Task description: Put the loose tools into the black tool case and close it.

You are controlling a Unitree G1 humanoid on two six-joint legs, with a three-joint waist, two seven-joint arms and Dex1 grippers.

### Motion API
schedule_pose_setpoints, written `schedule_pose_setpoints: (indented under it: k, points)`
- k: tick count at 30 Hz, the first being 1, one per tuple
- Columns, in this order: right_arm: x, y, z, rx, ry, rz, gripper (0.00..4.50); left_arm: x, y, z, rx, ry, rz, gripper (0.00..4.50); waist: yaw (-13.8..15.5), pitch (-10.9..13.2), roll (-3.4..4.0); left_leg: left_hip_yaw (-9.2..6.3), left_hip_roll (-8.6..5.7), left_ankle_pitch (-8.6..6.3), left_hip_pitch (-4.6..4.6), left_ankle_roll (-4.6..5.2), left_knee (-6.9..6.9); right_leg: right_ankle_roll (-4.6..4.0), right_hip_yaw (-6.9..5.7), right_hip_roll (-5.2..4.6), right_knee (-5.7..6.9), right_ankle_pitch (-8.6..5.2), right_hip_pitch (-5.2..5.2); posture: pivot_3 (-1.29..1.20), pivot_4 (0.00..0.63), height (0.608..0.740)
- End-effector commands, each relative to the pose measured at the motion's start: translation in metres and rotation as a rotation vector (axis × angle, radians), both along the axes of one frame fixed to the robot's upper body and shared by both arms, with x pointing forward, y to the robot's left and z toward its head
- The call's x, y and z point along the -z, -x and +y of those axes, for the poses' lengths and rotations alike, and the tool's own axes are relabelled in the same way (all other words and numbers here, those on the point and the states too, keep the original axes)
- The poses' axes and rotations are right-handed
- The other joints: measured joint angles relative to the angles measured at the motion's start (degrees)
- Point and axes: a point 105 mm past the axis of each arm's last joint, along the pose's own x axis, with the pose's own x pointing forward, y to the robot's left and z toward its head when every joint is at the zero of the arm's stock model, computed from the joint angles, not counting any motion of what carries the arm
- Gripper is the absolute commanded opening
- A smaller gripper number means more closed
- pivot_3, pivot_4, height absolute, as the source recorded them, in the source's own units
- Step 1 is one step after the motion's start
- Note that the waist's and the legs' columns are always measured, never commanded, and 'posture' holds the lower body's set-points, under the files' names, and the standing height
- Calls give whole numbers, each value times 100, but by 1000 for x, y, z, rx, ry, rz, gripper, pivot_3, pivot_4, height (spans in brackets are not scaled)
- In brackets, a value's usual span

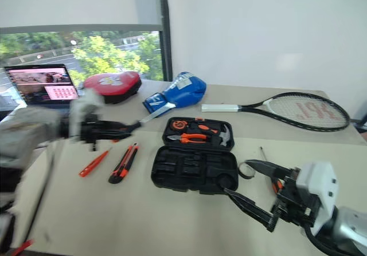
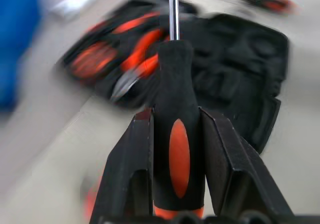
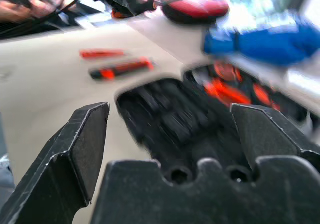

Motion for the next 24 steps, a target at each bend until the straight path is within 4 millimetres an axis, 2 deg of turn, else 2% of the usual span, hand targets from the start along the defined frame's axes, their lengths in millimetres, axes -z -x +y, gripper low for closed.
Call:
schedule_pose_setpoints:
  k: [1,5,11,16,24]
  points:
    - [-3,9,-9,93,56,-24,4500,4,-26,-34,93,-146,-41,859,-31,4,-4,2,1,-5,-1,7,8,0,9,3,4,0,-5,0,150,740]
    - [4,11,-17,175,96,9,4500,35,-36,-52,150,-297,-25,859,-211,3,-3,9,-3,-19,-18,38,34,33,26,3,14,1,-16,0,150,740]
    - [1,12,-14,204,97,-12,4500,61,-45,-64,131,-378,40,859,-255,5,-6,6,-2,-26,-57,50,40,50,17,-2,24,4,-57,0,150,740]
    - [0,11,-13,218,91,-26,4500,69,-43,-57,114,-415,110,859,-218,5,-6,-6,-2,-36,-79,67,78,61,9,-9,23,8,-56,0,150,740]
    - [-1,5,-10,203,86,-45,4500,74,-52,-51,47,-453,71,859,-187,5,-5,-6,-4,-49,-86,88,108,81,12,-21,22,19,-50,0,150,740]
